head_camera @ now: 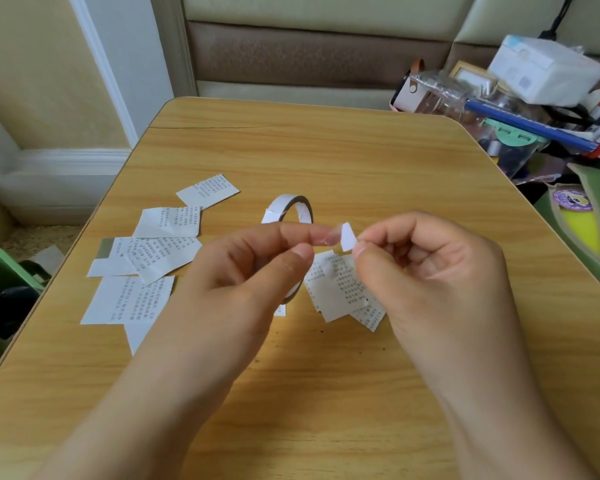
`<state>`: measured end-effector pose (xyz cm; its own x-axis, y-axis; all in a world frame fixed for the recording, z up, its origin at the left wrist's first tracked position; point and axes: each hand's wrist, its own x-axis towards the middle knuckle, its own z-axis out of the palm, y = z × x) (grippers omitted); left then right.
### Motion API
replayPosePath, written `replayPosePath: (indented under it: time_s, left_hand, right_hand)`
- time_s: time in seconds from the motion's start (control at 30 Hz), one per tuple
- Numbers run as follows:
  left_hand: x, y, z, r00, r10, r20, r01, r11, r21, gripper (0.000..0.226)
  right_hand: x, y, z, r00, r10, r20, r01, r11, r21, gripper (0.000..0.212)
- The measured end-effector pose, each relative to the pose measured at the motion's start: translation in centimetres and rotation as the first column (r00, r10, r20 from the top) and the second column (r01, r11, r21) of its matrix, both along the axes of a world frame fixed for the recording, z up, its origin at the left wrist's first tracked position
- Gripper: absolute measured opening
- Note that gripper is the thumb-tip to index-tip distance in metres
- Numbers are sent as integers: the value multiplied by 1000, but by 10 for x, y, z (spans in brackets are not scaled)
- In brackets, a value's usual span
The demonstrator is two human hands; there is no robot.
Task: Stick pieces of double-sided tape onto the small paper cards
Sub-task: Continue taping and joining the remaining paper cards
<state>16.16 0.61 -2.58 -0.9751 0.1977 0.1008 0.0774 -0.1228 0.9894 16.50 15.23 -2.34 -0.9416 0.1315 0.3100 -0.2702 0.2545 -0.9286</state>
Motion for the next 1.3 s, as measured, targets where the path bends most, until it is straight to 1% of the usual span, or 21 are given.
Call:
replayPosePath:
  time_s: [0.1, 0.17, 0.27, 0.33, 0.47, 0.57, 0.67, 0.8, 0.9, 1.03, 1.1, 1.13, 1.23, 1.3]
  left_hand:
    - [-1, -4, -2, 999, 38, 2, -38, 999, -21, 24]
    - [-3, -6, -3, 997, 82, -3, -82, 997, -12, 24]
    - [-3, -6, -2, 993, 118, -2, -118, 993, 1, 24]
    - [-3, -6, -2, 991, 133, 5, -133, 991, -8, 24]
    - [-3, -4, -4, 990, 140, 16, -140, 990, -8, 25]
    - [-1, -1, -2, 993, 114, 22, -114, 994, -1, 25]
    - [0, 1, -2, 994, 101, 32, -101, 995, 1, 25]
    - [-1, 1, -1, 994, 102, 37, -102, 995, 10, 25]
    - [-2, -2, -1, 994, 105, 44, -106, 994, 20, 25]
    - [-3, -4, -1, 992, 117, 46, -118, 993, 22, 25]
    - [-3, -4, 0, 992, 118, 39, -119, 993, 25, 26]
    - [-3, -5, 0, 992, 116, 38, -118, 993, 29, 26]
    - [-3, -5, 0, 993, 109, 42, -110, 993, 32, 26]
    - [-4, -5, 0, 993, 107, 46, -108, 994, 34, 26]
  right_hand:
    - [-5, 8, 0, 999, -36, 15, 37, 998, -45, 8]
    - [-10, 18, 0, 996, -90, 14, 91, 995, -34, 8]
    - [-22, 38, -4, 980, -197, 39, 192, 977, 93, 17]
    - [-33, 51, -11, 965, -251, 82, 232, 955, 185, 17]
    - [-51, 67, -30, 935, -318, 160, 264, 921, 288, 16]
    - [-57, 67, -38, 930, -313, 193, 237, 911, 336, 11]
    - [-59, 67, -41, 939, -276, 207, 206, 930, 303, 9]
    - [-61, 67, -43, 935, -280, 216, 212, 933, 291, 11]
    - [-61, 66, -44, 934, -283, 220, 201, 922, 330, 9]
    - [-58, 64, -41, 942, -273, 192, 176, 895, 410, 14]
    - [-57, 65, -40, 943, -283, 175, 193, 894, 405, 11]
    - [-56, 65, -40, 942, -289, 171, 202, 895, 399, 13]
    - [-56, 66, -40, 945, -281, 165, 198, 896, 398, 28]
    - [-56, 66, -41, 950, -261, 173, 183, 911, 369, 31]
